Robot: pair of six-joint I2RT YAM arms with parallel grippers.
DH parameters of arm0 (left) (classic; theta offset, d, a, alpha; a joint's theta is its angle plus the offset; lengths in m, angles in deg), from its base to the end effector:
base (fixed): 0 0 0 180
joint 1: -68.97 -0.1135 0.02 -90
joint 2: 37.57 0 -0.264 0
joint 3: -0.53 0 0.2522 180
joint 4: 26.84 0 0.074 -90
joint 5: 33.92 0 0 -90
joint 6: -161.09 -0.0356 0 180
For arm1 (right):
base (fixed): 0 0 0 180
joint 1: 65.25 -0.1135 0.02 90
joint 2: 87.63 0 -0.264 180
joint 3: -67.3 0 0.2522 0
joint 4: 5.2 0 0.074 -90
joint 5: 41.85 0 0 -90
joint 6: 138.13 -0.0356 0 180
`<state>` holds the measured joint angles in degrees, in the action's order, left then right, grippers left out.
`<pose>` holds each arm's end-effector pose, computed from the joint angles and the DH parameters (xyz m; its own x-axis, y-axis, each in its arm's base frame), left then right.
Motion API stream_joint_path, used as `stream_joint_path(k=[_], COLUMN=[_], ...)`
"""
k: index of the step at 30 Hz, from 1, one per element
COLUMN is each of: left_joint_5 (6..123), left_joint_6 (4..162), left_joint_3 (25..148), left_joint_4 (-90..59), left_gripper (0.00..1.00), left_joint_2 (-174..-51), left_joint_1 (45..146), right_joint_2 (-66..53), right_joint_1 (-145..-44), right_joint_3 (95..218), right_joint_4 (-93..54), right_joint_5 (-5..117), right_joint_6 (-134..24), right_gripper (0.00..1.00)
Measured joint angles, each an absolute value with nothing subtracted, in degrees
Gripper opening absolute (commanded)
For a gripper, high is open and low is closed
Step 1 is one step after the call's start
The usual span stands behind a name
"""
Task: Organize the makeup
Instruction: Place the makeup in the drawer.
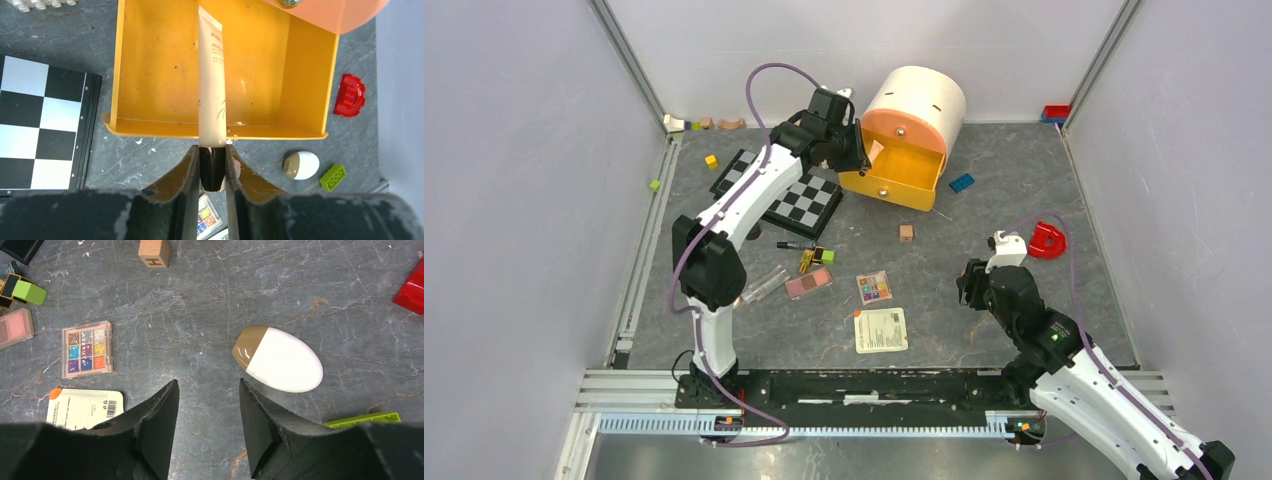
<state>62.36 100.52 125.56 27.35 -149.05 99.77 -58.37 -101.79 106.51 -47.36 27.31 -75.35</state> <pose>0.3801 -0.2311 0.3470 -0.7724 -0.1082 -0.6259 0.2305 0.8705 -0.4349 0.1111 0.0665 0.2289 -0.5247 0.1432 -0.8391 -0.0839 0.9723 0.2184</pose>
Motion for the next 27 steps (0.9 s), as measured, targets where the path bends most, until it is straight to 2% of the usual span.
stream_joint_path(k=[14, 27], left_joint_5=[62.4, 62.0], left_joint_6=[100.6, 100.6], left_joint_3=[136.2, 139.1], left_joint_4=[28.4, 28.4], left_gripper=[0.02, 0.02], left_joint_2=[-159.2, -164.9], left_joint_1=[99.2, 99.2], right_joint_2=[-58.3, -57.8], right_joint_1=[-101.8, -101.8], right_joint_3=[106.5, 106.5], right_joint_4=[-47.7, -47.8], right_joint_5=[26.9, 26.4], right_joint_6=[-75.3, -75.2], right_gripper=[0.54, 0.55])
